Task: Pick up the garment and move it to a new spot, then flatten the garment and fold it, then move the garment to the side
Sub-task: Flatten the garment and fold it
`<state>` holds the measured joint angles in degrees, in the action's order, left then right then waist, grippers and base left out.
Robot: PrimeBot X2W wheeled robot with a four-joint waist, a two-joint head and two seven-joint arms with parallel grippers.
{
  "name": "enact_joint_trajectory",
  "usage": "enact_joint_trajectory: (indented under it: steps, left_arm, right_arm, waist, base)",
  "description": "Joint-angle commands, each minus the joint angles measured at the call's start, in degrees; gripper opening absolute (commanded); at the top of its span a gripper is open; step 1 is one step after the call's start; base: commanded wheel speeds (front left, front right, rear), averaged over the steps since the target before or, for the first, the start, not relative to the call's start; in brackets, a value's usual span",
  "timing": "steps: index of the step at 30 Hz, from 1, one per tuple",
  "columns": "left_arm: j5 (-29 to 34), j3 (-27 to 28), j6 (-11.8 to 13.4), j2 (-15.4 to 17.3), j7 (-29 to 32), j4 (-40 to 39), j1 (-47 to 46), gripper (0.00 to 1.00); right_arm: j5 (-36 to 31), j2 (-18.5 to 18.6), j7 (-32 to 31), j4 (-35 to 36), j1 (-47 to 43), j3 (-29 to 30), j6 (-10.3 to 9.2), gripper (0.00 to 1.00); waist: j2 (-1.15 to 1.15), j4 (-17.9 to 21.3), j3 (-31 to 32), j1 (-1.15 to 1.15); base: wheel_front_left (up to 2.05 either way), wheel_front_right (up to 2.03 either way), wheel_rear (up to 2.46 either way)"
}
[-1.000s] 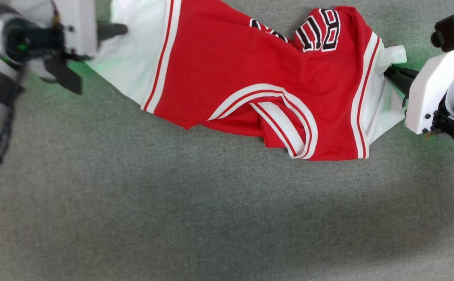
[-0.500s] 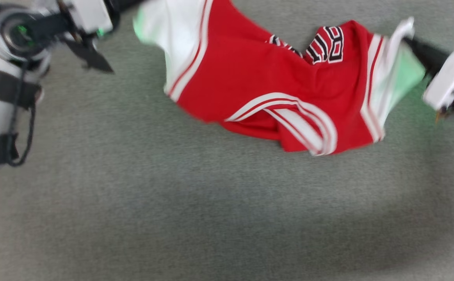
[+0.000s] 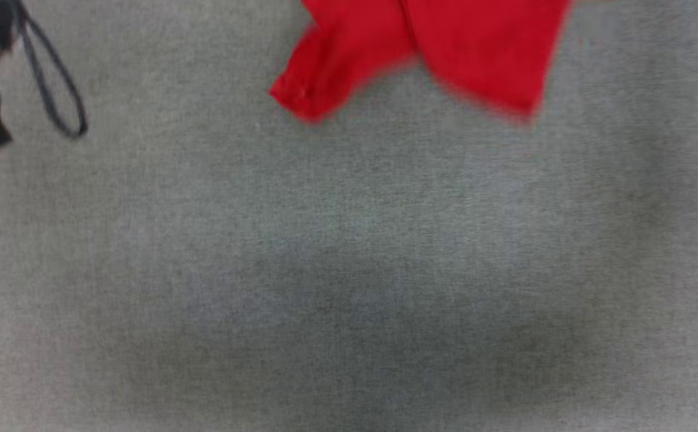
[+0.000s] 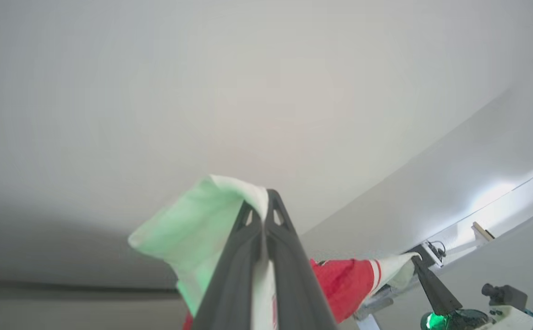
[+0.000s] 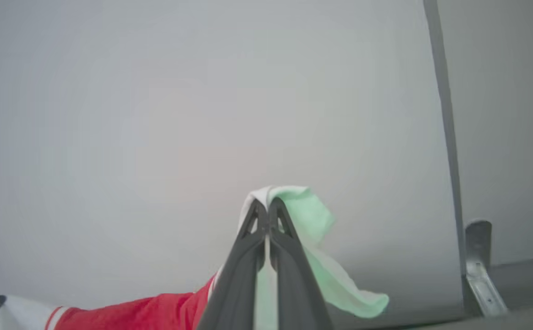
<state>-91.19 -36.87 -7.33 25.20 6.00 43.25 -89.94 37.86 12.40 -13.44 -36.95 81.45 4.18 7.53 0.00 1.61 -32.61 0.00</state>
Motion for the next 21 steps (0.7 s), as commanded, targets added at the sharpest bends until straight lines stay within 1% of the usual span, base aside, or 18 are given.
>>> enact_joint_trajectory:
  steps: [1,5,8,10,11,13,14,15,17,19,21]
  left_arm:
    - [1.19,0.63,-0.23,-1.04,-2.79,0.84,-2.27,0.00]
    - [4.32,2.24,-0.23,-2.43,-12.12,4.28,-7.99,0.00]
    - [4.07,3.38,-0.23,-3.63,-15.01,3.83,-10.64,0.00]
    - [2.71,3.89,-0.23,-3.99,-14.08,3.04,-10.60,0.00]
    - [2.77,3.56,-0.23,-3.57,-13.40,2.83,-10.11,0.00]
    - [0.73,3.30,-0.23,-3.80,-9.17,2.78,-7.86,0.00]
    - [1.58,2.38,-0.23,-2.87,-7.84,2.46,-7.24,0.00]
    - [0.89,2.27,-0.23,-2.28,-6.65,2.53,-6.42,0.00]
    - [-0.86,2.41,-0.24,-1.66,-3.39,1.98,-3.82,0.00]
    - [-2.64,2.58,-0.24,-0.44,-0.72,1.50,-0.53,0.00]
    - [-3.07,2.64,-0.24,1.07,1.17,-0.25,2.63,0.00]
  right_arm:
    - [-0.69,-0.41,2.02,-1.29,3.20,1.43,-0.09,0.00]
    - [-2.06,-1.81,8.75,-5.89,12.38,4.69,-0.09,0.00]
    - [-2.50,-2.29,11.21,-8.74,17.11,5.29,-0.09,0.00]
    - [-2.43,-2.08,11.58,-10.44,18.33,4.70,-0.09,0.00]
    - [-2.20,-1.78,11.05,-11.11,18.10,4.18,-0.09,0.00]
    - [-1.45,-1.17,10.00,-12.12,16.36,3.01,-0.09,0.00]
    - [-1.12,-0.61,9.31,-12.42,15.09,2.31,-0.09,0.00]
    - [-0.58,-0.17,8.69,-12.47,13.71,1.59,-0.09,0.00]
    - [0.59,0.64,7.18,-11.56,10.60,0.21,-0.09,0.00]
    - [2.45,1.77,5.71,-9.82,6.57,-1.13,-0.09,0.00]
    - [4.11,2.93,3.84,-7.34,2.00,-2.72,-0.09,0.00]
  waist:
    - [0.00,-0.82,-1.12,0.00]
    - [0.00,-1.15,-1.67,0.00]
    - [0.00,-1.32,-1.34,0.00]
    - [0.00,-1.49,-0.81,0.00]
    - [0.00,-1.57,-0.45,0.00]
    - [0.00,-1.74,0.41,0.00]
    - [0.00,-1.83,0.82,0.00]
    - [0.00,-1.86,1.27,0.00]
    - [0.00,-1.85,2.15,0.00]
    - [0.00,-1.88,3.15,0.00]
    - [0.00,-1.83,4.11,0.00]
  base:
    - [0.00,0.00,0.00]
    - [0.00,0.00,0.00]
    - [0.00,0.00,0.00]
    - [0.00,0.00,0.00]
    - [0.00,0.00,0.00]
    - [0.00,0.00,0.00]
    - [0.00,0.00,0.00]
    - [0.00,0.00,0.00]
    - [0.00,0.00,0.00]
    - [0.00,0.00,0.00]
    - [0.00,0.00,0.00]
